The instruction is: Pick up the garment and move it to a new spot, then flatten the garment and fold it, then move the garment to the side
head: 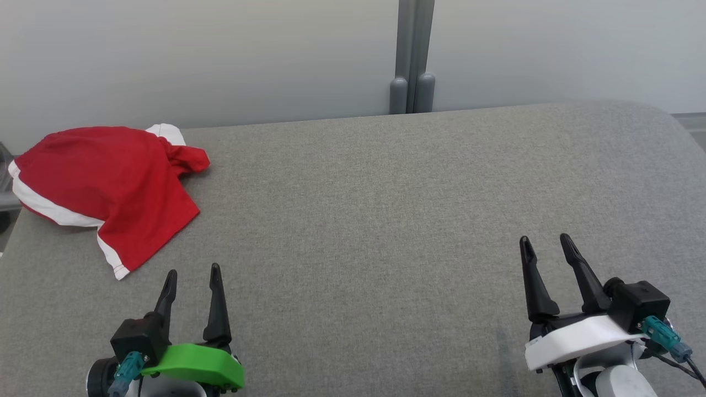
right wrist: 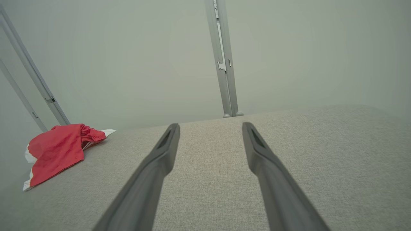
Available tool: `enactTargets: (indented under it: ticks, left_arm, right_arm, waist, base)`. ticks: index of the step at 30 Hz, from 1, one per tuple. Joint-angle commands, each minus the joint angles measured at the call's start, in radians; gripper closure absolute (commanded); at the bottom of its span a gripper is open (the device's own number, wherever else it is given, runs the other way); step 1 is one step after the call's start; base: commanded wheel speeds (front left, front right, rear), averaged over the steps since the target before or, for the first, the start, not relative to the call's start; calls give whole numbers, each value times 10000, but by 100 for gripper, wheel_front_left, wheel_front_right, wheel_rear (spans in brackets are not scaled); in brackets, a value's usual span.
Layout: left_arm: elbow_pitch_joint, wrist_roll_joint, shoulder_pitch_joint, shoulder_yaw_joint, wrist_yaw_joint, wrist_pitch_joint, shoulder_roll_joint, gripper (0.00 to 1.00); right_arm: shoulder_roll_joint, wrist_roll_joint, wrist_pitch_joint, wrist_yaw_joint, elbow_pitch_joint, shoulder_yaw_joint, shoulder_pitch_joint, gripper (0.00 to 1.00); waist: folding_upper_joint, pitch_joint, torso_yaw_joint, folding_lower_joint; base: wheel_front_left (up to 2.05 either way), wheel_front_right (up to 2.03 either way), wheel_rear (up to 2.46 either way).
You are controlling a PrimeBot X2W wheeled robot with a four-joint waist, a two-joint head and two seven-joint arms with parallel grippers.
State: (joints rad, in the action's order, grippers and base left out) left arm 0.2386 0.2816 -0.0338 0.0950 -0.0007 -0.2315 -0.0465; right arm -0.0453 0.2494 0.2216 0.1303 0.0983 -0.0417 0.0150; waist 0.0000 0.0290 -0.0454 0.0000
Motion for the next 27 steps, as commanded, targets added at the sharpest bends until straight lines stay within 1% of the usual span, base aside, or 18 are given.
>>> enactTargets:
  ticks: [1,19,27]
  left_arm:
    - [10,-250,44,-3,-6,-93,-57,0]
    - [67,-1122,162,80,92,-354,-65,0]
    - [119,-1039,153,88,83,-339,-64,0]
  right_arm:
    - [-62,-207,97,6,-101,-39,-79,0]
    - [-73,-1310,462,6,-195,-267,-254,0]
    - [-73,-1285,451,6,-161,-238,-263,0]
  waist:
    - [0,4,-9,0]
    - [0,55,-84,0]
    - [0,51,-108,0]
  base:
    - [0,0,0]
    - [0,0,0]
    - [0,0,0]
